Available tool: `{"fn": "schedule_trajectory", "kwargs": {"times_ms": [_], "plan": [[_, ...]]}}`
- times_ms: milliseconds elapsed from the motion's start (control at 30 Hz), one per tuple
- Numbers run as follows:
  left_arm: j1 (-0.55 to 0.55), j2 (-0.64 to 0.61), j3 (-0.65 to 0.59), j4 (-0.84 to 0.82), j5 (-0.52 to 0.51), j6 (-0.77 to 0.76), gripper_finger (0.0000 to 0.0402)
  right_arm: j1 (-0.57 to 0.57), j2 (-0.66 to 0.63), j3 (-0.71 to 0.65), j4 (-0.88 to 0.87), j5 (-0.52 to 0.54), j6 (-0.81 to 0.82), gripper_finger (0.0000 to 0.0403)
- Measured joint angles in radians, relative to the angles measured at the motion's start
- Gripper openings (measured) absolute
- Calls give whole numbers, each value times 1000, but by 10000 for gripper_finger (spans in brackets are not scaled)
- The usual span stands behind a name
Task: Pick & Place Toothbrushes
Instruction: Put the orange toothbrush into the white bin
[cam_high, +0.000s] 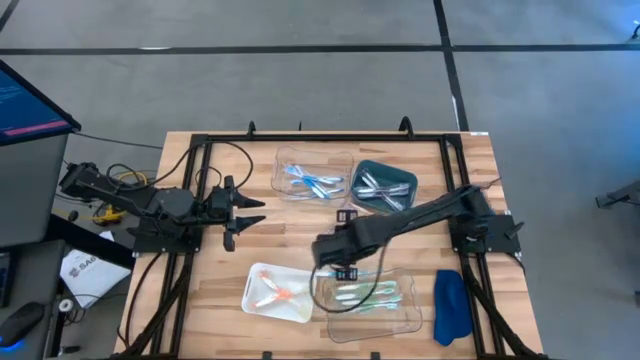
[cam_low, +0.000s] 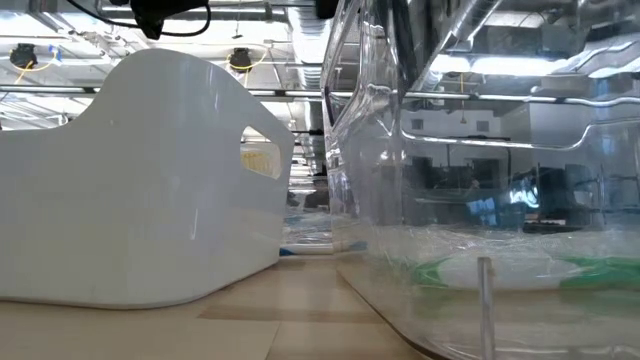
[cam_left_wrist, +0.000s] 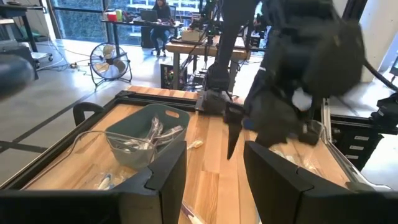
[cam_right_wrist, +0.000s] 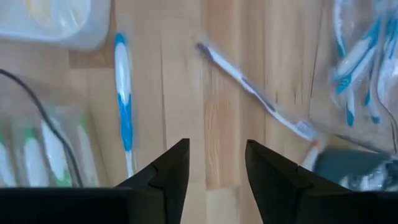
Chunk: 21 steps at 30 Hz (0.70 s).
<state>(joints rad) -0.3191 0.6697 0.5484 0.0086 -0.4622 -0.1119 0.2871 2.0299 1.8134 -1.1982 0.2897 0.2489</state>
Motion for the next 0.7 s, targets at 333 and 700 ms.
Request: {"fn": "schedule_trajectory", "kwargs": {"times_ms": [333,700], "plan": [[0,0,0,5,0,1,153,-28,-463,-594,434,10,178,154],[1,1,0,17,0,1,153,-89,-731,-969,619,67,572,153]]}}
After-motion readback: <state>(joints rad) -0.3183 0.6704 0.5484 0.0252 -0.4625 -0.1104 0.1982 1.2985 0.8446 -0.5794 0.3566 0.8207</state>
